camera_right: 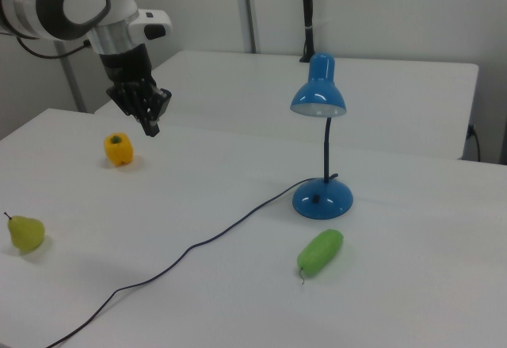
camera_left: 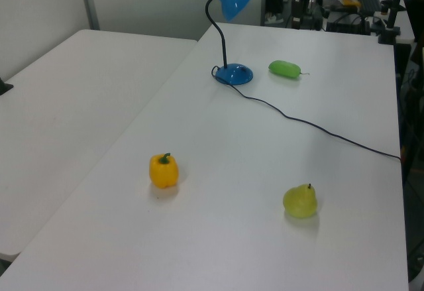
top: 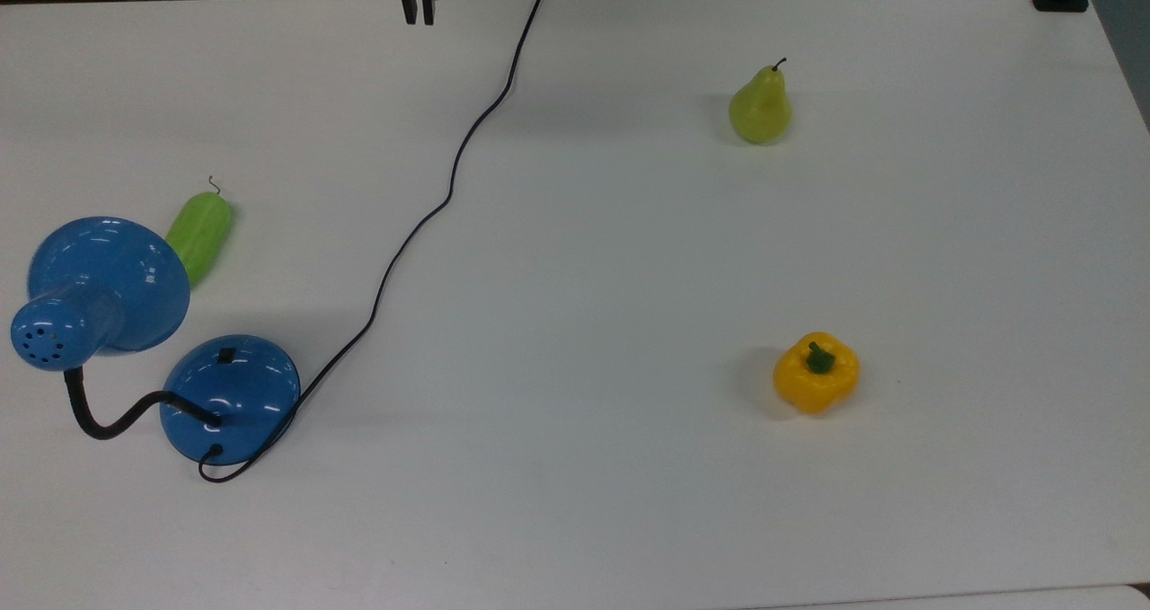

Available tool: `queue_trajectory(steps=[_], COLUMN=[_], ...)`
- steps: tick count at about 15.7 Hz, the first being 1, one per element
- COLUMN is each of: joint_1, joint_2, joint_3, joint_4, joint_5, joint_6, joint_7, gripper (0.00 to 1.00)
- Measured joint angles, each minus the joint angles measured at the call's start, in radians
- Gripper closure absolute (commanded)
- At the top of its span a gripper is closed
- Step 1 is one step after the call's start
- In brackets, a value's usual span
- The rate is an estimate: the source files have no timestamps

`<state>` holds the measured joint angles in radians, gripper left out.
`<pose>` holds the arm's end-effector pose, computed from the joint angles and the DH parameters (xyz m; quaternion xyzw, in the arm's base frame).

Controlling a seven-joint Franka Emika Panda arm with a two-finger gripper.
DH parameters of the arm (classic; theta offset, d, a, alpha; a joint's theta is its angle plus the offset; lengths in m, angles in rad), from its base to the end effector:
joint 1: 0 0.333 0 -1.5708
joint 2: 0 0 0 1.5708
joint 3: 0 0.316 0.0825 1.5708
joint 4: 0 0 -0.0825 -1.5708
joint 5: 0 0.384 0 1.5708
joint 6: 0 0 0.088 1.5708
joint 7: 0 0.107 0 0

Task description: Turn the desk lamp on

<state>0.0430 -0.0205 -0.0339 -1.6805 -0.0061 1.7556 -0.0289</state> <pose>0.5636 0.0044 0.6005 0.9987 0.0194 0.0477 0.0031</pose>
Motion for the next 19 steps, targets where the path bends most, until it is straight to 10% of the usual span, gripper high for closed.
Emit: queue_trajectory(steps=[10, 19], joint_1=[-0.006, -0.024], joint_2=[0.010, 0.074], joint_3=[-0.005, -0.099], joint_4=[-0.005, -0.008], joint_5=[0.000, 0.000], joint_6=[0.000, 0.002], joint_7=[-0.063, -0.426], gripper=[1.00, 1.00])
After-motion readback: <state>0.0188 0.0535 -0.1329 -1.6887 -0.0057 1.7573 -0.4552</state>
